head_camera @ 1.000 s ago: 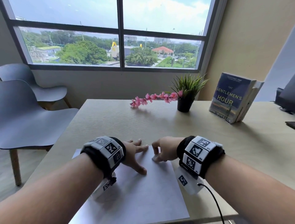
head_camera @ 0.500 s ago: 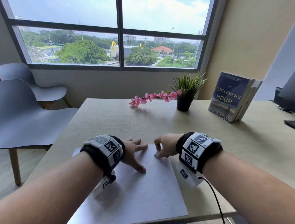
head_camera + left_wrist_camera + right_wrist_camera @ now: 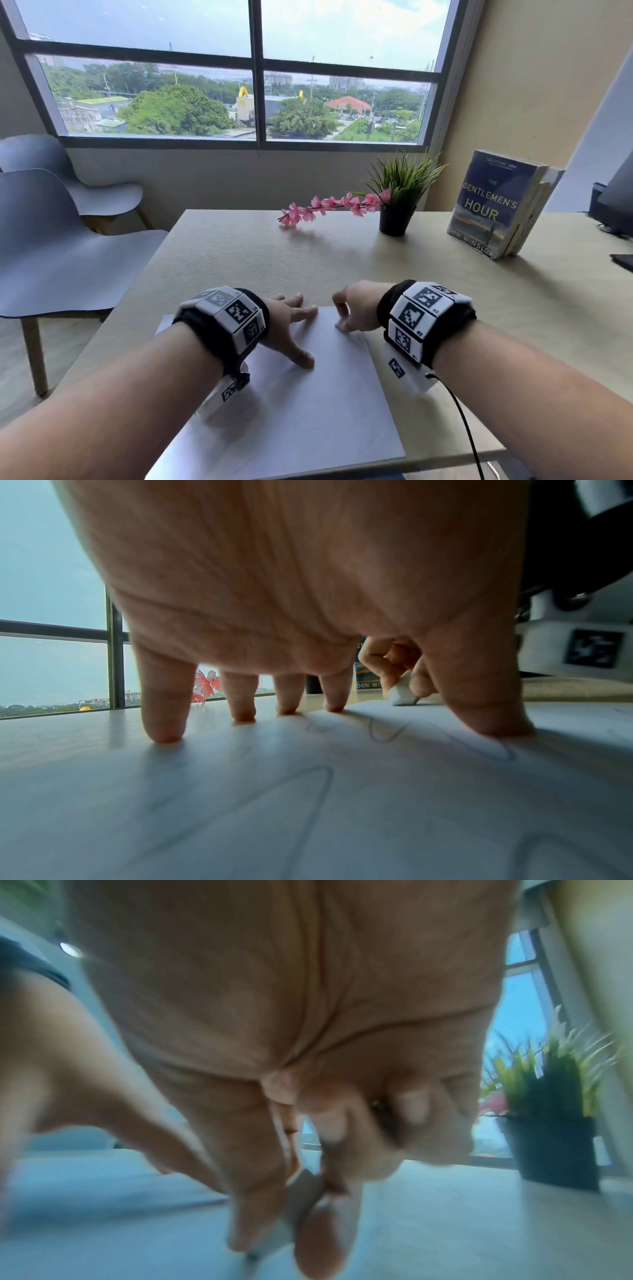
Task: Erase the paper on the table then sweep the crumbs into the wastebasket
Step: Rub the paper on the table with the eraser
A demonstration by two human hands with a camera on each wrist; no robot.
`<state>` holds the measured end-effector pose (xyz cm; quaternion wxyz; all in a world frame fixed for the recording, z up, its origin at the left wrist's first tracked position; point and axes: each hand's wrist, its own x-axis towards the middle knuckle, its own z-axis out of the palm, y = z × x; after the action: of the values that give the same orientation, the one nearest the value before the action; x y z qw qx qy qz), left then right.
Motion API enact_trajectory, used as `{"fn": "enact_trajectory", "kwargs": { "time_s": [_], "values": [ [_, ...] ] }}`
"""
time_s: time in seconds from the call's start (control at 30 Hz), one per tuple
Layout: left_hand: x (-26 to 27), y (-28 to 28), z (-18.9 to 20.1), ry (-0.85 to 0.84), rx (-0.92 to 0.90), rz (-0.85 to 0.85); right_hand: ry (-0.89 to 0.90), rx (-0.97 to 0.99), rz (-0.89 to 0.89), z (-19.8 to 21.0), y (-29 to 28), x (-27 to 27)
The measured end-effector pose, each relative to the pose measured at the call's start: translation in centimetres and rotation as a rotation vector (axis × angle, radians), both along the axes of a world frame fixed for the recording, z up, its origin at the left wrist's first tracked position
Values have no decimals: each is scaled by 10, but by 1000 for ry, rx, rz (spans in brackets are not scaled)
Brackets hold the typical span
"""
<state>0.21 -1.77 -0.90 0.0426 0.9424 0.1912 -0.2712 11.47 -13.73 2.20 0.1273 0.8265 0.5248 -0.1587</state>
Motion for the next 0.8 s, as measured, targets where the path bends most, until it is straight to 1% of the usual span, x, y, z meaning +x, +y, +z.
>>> {"fn": "enact_trajectory", "kwargs": {
  "time_s": [0.07, 0.1, 0.2, 0.27, 0.37, 0.4, 0.47, 0.53, 0.63, 0.73, 0.8],
  "values": [
    [0, 1, -1, -4, -1, 3, 8, -4, 52, -3, -2, -7],
    [0, 1, -2, -6, -3, 4, 42, 1, 69, -4, -5, -10],
    [0, 1, -2, -9, -10, 7, 150, -14, 24, -5, -8, -5],
    [0, 0, -1, -8, -11, 8, 120, -16, -11, -3, -7, 3],
    [0, -1, 0, -8, -7, 7, 45, 7, 1, -2, -7, 4],
    [0, 0, 0, -8, -7, 7, 43, 11, 20, -3, -8, 1],
    [0, 1, -1, -8, -7, 7, 95, -2, 46, -6, -10, -3],
    [0, 1, -1, -6, -9, 7, 160, -27, 20, -7, -12, 0],
    [0, -1, 1, -6, -10, 8, 114, -23, -20, -3, -12, 11],
    [0, 0, 0, -3, -5, 7, 47, 8, 20, -3, -13, 9],
    [1, 1, -1, -3, -7, 7, 77, -3, 45, -7, -15, 5]
  ]
}}
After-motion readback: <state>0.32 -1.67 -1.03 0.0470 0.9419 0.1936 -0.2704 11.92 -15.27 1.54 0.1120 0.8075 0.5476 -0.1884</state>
